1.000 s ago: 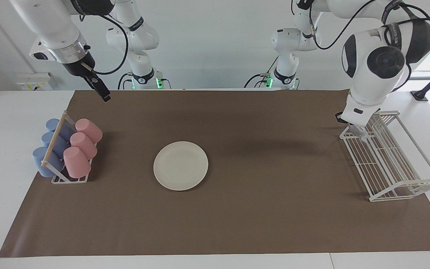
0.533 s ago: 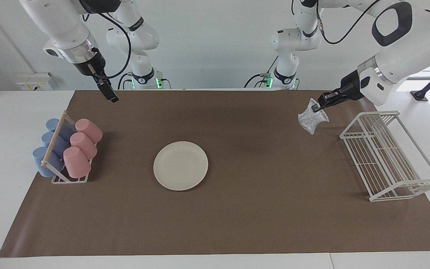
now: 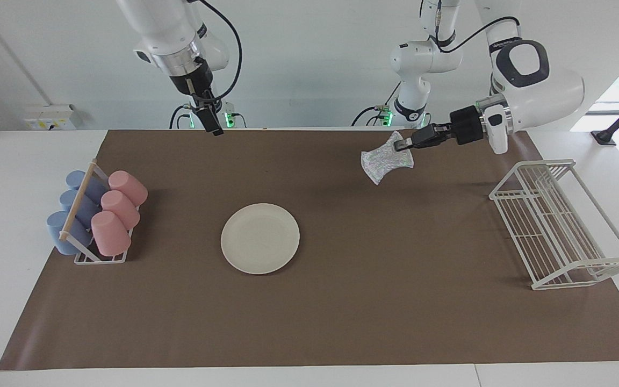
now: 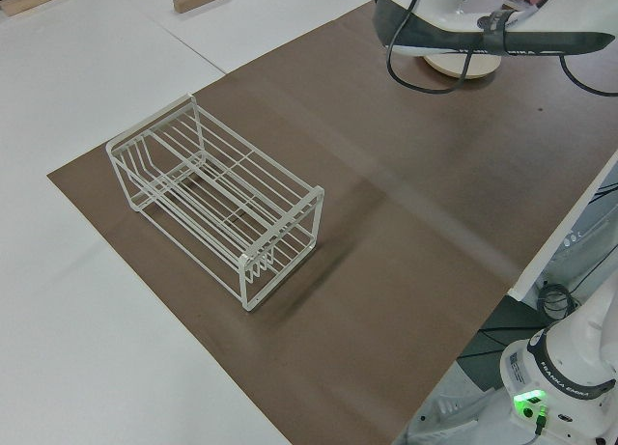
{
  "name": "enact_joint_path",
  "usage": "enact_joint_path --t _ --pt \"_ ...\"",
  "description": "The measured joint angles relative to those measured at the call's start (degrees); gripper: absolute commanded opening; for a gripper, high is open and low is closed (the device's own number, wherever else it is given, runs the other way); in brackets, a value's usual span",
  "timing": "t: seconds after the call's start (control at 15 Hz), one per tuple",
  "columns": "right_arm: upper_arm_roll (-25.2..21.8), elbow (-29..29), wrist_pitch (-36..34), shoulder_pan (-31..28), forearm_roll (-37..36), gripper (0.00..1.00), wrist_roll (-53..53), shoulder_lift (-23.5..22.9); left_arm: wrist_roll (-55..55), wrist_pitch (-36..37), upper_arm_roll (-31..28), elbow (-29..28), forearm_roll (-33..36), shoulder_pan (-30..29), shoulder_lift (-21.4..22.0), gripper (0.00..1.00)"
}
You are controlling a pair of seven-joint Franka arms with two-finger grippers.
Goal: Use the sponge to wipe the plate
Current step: 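Carry the scrubber toward the plate while the right gripper reaches it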
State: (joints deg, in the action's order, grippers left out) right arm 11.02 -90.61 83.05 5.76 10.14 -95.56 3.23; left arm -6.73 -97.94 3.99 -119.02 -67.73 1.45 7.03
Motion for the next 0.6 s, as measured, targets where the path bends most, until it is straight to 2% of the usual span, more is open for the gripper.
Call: enact_joint_path --t 0.13,0.27,0.6 --pt "0.2 -0.1 3.9 5.1 0.0 1.0 -9.7 0.0 5.9 -1.1 0.2 -5.8 -3.6 3.1 3.1 0.0" --pt "0.4 -0.7 8.4 10.0 0.0 1.0 -17.4 0.0 11.9 -1.3 0.3 -8.6 -7.2 5.7 4.2 0.0" --pt "0.5 -2.9 12.9 15.4 0.0 1.0 -23.3 0.1 25.9 5.2 -0.3 -11.6 -12.2 6.2 3.5 0.0"
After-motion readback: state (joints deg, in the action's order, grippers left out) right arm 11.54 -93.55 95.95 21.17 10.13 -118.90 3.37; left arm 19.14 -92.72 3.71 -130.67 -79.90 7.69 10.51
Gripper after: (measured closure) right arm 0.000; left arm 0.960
